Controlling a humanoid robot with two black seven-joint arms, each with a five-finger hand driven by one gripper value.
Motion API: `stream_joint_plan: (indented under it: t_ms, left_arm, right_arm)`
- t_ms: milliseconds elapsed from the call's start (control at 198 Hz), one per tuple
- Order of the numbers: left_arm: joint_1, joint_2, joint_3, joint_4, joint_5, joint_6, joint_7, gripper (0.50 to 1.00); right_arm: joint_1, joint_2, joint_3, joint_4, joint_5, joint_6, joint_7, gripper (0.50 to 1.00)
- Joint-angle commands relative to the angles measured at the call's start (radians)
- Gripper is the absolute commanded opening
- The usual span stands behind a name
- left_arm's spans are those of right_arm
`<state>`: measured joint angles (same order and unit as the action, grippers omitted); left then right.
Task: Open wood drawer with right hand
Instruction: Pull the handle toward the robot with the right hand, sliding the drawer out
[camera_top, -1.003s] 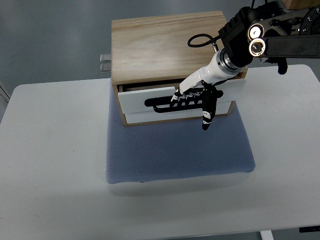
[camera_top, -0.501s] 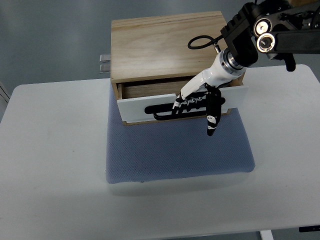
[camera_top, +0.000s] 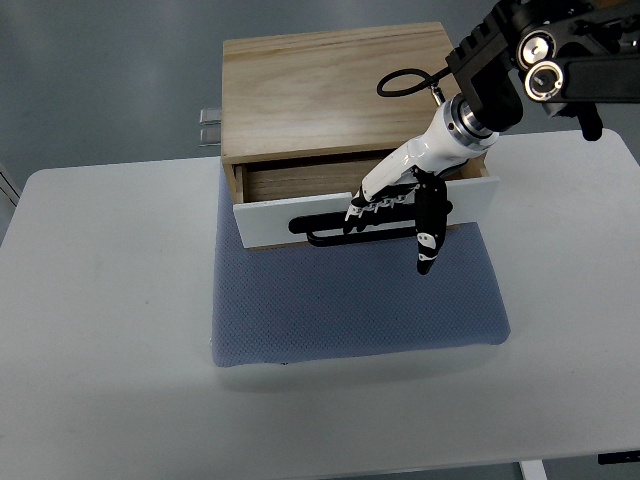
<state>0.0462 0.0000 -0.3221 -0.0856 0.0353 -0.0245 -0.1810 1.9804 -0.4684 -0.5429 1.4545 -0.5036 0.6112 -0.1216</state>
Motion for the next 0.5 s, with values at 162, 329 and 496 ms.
stream_joint_plan:
  t_ms: [162,329,496]
  left_arm:
    - [0.000,0.000,0.000,0.001,0.000,0.000,0.000,1.000]
    - [0.000,0.000,0.000,0.001,0.000,0.000,0.000,1.000]
    - [0.000,0.000,0.000,0.000,0.000,0.000,0.000,1.000]
  right_arm:
    - [0.012,-0.015,0.000,0.024,0.002,0.000,0.008,0.942]
    - [0.046,-0.044,0.041,0.029,0.030,0.000,0.014,0.942]
    - [0.047,-0.102,0.176,0.029,0.048,0.000,0.016,0.944]
